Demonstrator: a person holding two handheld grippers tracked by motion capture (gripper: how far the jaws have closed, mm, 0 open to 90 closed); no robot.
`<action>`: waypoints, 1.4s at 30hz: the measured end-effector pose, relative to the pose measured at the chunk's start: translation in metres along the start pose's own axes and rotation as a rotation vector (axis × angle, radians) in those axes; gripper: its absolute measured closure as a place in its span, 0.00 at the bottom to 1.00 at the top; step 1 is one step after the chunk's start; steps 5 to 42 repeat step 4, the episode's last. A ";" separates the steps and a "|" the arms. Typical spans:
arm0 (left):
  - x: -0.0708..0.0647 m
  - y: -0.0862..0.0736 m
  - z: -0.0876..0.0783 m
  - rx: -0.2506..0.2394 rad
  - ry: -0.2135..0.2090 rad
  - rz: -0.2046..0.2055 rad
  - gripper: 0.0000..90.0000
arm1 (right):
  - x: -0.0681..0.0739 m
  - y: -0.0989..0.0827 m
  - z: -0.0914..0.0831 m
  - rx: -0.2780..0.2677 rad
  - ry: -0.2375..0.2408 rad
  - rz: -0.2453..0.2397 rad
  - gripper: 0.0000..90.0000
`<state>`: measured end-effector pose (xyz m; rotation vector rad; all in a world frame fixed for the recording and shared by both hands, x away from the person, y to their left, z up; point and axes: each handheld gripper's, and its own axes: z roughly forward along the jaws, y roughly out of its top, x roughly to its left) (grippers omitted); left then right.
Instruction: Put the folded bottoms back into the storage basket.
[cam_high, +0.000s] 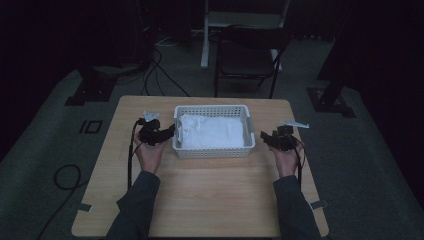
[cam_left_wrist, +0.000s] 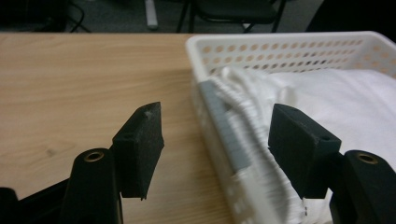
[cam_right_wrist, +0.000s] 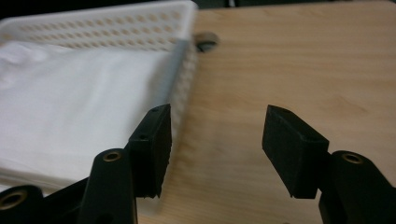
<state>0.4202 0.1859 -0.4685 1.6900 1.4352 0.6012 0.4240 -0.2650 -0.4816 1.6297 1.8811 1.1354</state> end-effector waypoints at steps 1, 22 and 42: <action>0.003 -0.002 0.001 0.002 0.005 -0.011 0.39 | -0.005 -0.003 0.001 0.008 -0.011 0.008 0.47; 0.013 -0.008 0.010 0.029 0.058 -0.033 0.39 | -0.015 -0.013 0.007 0.030 -0.056 0.002 0.47; 0.013 -0.008 0.010 0.029 0.058 -0.033 0.39 | -0.015 -0.013 0.007 0.030 -0.056 0.002 0.47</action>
